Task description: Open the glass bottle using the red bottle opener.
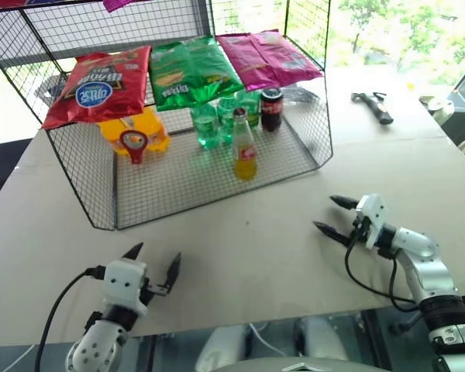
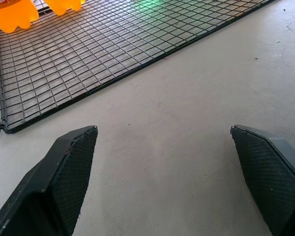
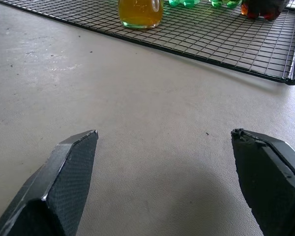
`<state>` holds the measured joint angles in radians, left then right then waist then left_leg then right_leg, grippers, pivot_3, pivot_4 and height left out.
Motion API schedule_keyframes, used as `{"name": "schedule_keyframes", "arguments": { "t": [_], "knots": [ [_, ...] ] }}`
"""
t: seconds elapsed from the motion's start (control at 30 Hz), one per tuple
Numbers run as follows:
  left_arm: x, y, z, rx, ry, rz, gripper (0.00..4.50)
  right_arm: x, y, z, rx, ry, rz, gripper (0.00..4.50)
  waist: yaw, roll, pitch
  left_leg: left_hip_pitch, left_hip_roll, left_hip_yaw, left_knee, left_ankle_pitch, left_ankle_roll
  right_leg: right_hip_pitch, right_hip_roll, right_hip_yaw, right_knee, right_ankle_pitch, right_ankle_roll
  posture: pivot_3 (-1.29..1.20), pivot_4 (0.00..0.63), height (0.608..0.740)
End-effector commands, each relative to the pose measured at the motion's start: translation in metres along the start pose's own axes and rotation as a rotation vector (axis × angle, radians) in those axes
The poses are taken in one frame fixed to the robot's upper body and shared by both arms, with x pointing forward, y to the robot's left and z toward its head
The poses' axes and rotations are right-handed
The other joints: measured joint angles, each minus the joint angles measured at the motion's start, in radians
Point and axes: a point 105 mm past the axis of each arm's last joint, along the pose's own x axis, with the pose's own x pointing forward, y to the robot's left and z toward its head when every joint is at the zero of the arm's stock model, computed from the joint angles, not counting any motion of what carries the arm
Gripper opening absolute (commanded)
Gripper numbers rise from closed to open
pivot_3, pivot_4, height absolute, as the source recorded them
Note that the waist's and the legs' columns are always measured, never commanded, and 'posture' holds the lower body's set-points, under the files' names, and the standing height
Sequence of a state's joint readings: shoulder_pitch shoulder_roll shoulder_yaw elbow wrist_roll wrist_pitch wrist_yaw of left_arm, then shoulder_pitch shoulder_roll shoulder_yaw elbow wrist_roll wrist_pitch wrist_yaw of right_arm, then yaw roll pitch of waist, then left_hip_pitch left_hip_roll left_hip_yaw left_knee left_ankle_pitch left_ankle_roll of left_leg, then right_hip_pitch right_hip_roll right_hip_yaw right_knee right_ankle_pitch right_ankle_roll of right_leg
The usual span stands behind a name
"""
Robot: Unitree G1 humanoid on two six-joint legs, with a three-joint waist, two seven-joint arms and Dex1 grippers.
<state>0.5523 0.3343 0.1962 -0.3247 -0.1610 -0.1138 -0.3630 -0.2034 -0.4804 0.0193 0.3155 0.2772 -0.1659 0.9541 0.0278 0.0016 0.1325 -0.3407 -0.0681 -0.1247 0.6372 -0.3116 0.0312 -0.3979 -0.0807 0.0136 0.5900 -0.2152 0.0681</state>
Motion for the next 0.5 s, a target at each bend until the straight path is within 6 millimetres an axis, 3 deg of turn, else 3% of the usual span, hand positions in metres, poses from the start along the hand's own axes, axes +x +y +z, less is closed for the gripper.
{"name": "schedule_keyframes", "arguments": {
  "t": [0.03,0.5],
  "knots": [
    [-0.0062,-0.005,-0.0196,-0.012,0.09,-0.042,4.5,-0.0097,0.0048,-0.0222,0.048,0.071,-0.019,4.37,0.0,0.0,0.0,0.0,0.0,0.0,0.0,0.0,0.0,0.0,0.0,0.0,0.0,0.0,0.0,0.0,0.15,0.74],
    [-0.0006,-0.0007,-0.0201,-0.003,0.085,-0.05,4.5,-0.0106,0.0108,-0.0227,0.046,0.065,-0.036,4.37,0.009,0.0,-0.001,0.0,0.0,0.0,0.001,0.0,0.0,0.0,0.001,-0.001,0.001,0.0,0.0,0.0,0.15,0.74]
  ]
}}
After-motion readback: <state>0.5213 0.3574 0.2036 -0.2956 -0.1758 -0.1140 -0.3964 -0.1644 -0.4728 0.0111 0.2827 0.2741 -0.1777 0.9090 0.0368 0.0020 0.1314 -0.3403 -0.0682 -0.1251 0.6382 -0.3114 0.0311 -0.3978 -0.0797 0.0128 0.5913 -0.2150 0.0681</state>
